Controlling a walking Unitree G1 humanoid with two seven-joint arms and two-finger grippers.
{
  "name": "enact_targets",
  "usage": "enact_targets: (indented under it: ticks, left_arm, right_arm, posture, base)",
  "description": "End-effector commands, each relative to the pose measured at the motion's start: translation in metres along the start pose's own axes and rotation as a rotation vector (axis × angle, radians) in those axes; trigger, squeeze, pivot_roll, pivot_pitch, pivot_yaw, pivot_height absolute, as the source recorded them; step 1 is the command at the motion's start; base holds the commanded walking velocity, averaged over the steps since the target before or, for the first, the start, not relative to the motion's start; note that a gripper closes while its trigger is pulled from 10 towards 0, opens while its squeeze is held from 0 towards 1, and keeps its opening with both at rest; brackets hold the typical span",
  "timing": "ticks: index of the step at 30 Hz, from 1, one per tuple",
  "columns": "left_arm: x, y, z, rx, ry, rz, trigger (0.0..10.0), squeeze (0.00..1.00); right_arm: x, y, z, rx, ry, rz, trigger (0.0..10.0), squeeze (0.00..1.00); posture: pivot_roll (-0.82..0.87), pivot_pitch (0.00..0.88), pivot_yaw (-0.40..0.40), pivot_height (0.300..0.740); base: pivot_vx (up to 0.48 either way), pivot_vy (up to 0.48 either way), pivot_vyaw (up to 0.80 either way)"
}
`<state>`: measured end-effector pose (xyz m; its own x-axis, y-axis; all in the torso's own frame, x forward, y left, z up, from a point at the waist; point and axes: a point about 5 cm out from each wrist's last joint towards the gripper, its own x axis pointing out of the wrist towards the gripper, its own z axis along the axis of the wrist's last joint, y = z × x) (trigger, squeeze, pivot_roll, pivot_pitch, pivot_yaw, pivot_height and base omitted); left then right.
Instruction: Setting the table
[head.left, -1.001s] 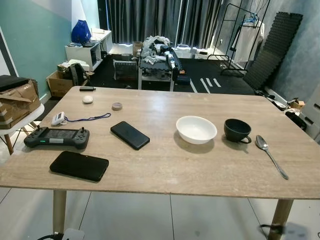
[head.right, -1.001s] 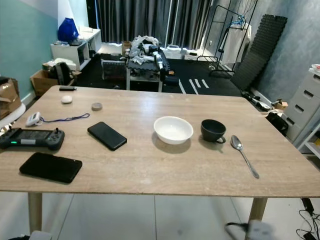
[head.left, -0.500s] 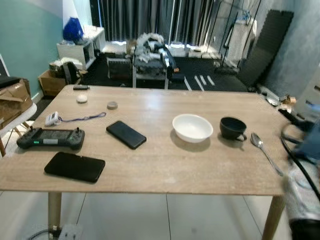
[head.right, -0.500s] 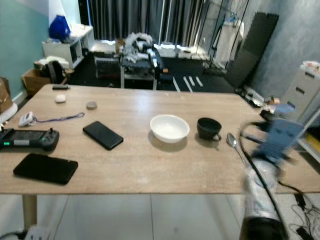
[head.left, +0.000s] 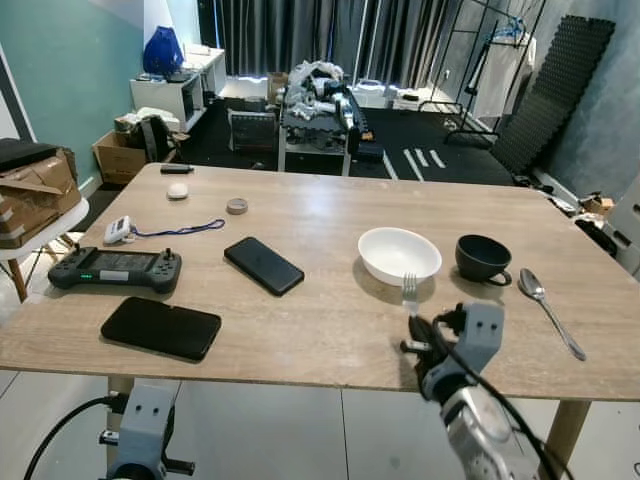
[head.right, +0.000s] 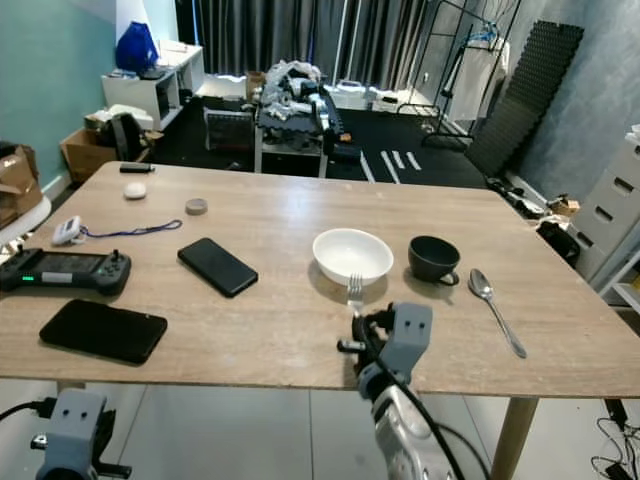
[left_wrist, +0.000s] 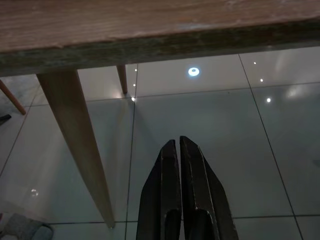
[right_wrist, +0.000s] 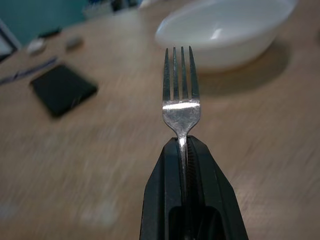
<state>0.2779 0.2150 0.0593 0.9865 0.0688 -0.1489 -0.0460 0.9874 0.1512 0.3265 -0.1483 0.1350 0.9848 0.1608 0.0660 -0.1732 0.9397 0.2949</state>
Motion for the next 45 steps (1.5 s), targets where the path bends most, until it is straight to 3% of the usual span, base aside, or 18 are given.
enact_targets:
  ticks: [1,8,36,45]
  left_arm:
    - [-0.0050,0.0010,-0.0069,0.008,0.035,0.011,10.0,0.00]
    - [-0.0070,0.0027,-0.0059,0.005,0.035,0.027,10.0,0.00]
    - [-0.0084,0.0008,-0.0019,0.006,0.056,0.038,10.0,0.00]
    - [-0.0089,0.0000,-0.0019,0.000,0.057,0.038,10.0,0.00]
  right_arm:
    - [-0.0029,0.0023,-0.0023,0.002,0.017,0.019,10.0,0.00]
    - [-0.0039,0.0037,-0.0048,0.004,0.027,0.021,10.0,0.00]
    - [-0.0067,0.0032,-0.0042,-0.001,0.042,0.005,10.0,0.00]
    - [-0.0068,0.0033,-0.0046,-0.001,0.044,0.004,10.0,0.00]
  posture:
    - [0.06,0.096,0.013,0.740]
    - [0.06,0.096,0.012,0.740]
    - [0.06,0.104,0.009,0.740]
    - [0.06,0.106,0.009,0.740]
  base:
    - [0.000,0.000,0.00]
    - [0.000,-0.071,0.00]
    - [0.000,-0.304,0.00]
    - [0.000,0.000,0.00]
